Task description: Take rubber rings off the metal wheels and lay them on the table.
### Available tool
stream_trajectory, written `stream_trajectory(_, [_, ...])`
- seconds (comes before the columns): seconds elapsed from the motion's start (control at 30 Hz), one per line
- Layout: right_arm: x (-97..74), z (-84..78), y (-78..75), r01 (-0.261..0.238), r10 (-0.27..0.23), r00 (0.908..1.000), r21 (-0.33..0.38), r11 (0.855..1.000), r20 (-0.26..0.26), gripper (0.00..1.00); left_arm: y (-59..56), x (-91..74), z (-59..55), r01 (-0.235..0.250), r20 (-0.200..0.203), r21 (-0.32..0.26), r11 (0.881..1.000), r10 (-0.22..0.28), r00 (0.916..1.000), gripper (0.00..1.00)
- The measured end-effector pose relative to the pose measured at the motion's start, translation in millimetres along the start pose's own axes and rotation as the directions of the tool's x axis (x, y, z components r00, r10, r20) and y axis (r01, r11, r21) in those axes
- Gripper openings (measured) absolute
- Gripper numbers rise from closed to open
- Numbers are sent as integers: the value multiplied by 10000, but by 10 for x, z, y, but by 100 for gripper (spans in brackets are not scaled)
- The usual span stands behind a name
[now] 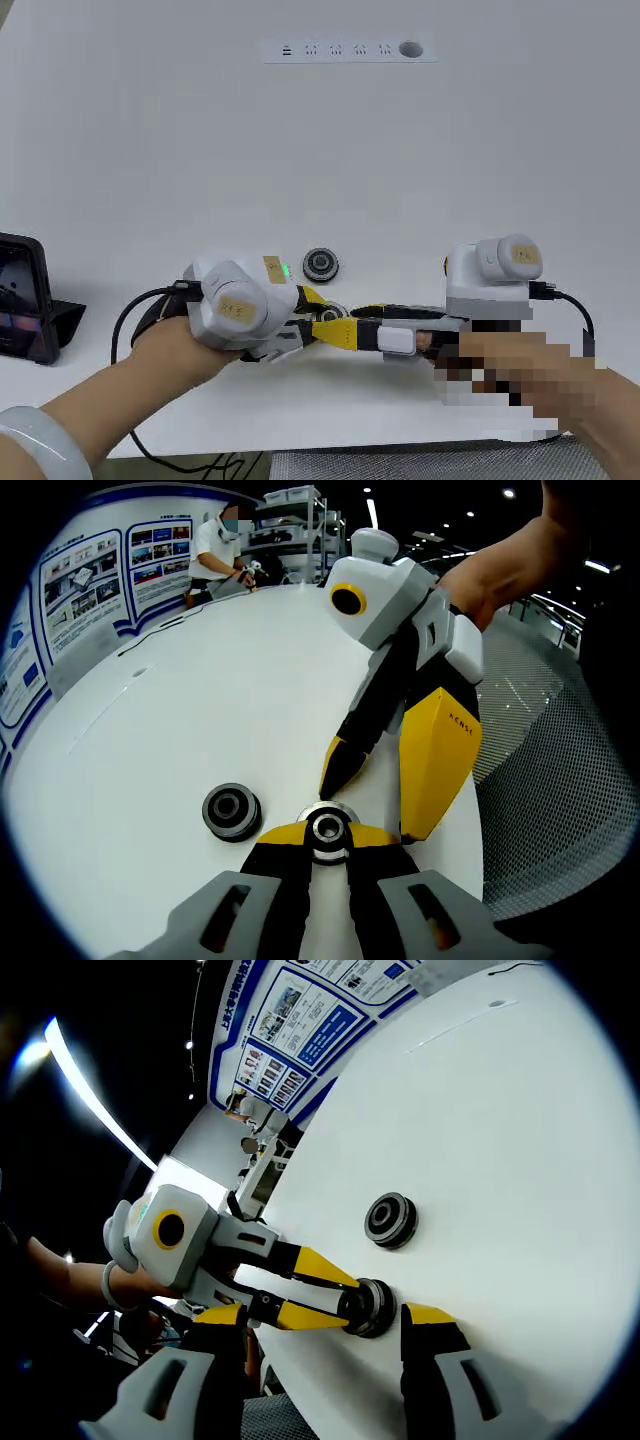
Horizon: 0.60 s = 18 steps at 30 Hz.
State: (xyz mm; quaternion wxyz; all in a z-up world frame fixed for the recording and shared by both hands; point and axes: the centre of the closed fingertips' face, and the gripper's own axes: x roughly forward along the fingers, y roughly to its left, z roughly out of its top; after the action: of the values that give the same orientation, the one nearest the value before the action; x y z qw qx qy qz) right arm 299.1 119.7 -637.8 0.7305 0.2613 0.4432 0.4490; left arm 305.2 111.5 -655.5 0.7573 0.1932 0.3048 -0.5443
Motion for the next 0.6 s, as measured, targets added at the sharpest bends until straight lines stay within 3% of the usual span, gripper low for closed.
stream_trajectory(0.13, [23,-26,61,-266,266,9995,45,9996,-167,63,1,0,-1,-6,2,-9,10000,6,10000,13])
stream_trajectory(0.6, [-35,-77,108,-402,402,9987,32,9992,-299,61,-2,1,-3,-15,17,-17,10000,15,10000,13])
